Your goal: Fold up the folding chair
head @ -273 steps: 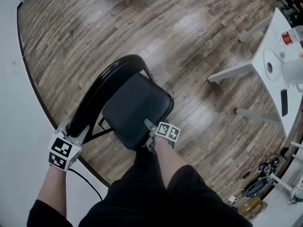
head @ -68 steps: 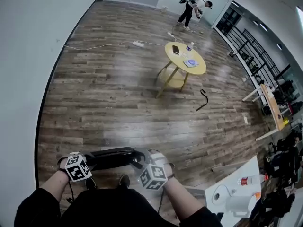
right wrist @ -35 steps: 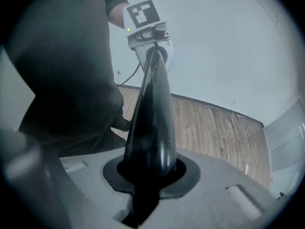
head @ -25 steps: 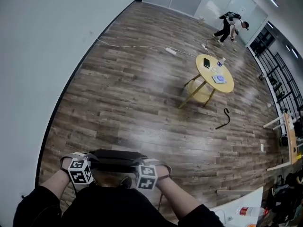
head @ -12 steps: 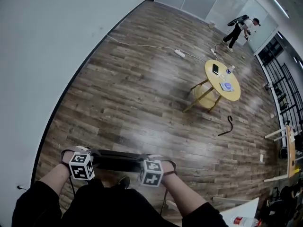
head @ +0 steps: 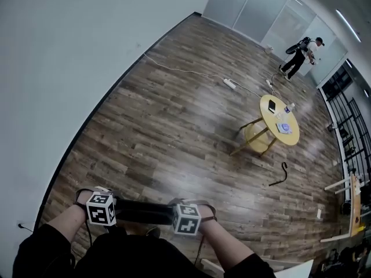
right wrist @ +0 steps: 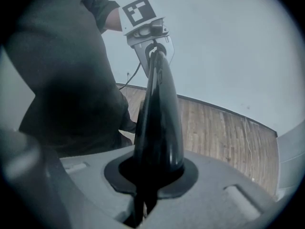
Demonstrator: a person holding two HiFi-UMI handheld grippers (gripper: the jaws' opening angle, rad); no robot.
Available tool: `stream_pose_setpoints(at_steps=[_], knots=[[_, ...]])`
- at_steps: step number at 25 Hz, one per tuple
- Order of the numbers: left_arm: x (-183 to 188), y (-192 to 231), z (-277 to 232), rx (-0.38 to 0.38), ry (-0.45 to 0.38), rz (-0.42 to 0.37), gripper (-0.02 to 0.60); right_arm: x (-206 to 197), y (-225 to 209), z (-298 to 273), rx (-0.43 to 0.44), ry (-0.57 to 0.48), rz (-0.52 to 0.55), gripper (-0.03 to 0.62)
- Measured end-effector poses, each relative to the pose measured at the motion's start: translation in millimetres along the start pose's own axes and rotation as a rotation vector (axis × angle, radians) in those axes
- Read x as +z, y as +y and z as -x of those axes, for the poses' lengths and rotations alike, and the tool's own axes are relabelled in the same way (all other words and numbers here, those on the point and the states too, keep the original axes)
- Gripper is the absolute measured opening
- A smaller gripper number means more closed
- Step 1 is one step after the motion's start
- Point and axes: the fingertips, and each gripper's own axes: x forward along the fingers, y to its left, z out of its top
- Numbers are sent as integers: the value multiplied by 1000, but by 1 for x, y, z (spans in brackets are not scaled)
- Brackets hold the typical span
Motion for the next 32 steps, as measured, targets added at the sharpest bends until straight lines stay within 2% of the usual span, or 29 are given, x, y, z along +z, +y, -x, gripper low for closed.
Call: stream_pose_setpoints(at_steps=[7, 17, 27, 32], knots=[[-39, -10, 21, 17, 4, 77, 46, 43, -5, -12, 46, 12, 82, 48], [-121, -7, 64, 113, 11, 225, 48, 134, -36, -42, 66, 31, 256, 46], [-231, -8, 119, 202, 13, 386, 49, 259, -66, -83, 103, 46, 430, 46], [-286, -21, 144, 247, 21, 487, 49, 323, -67, -109, 134, 36, 541, 45]])
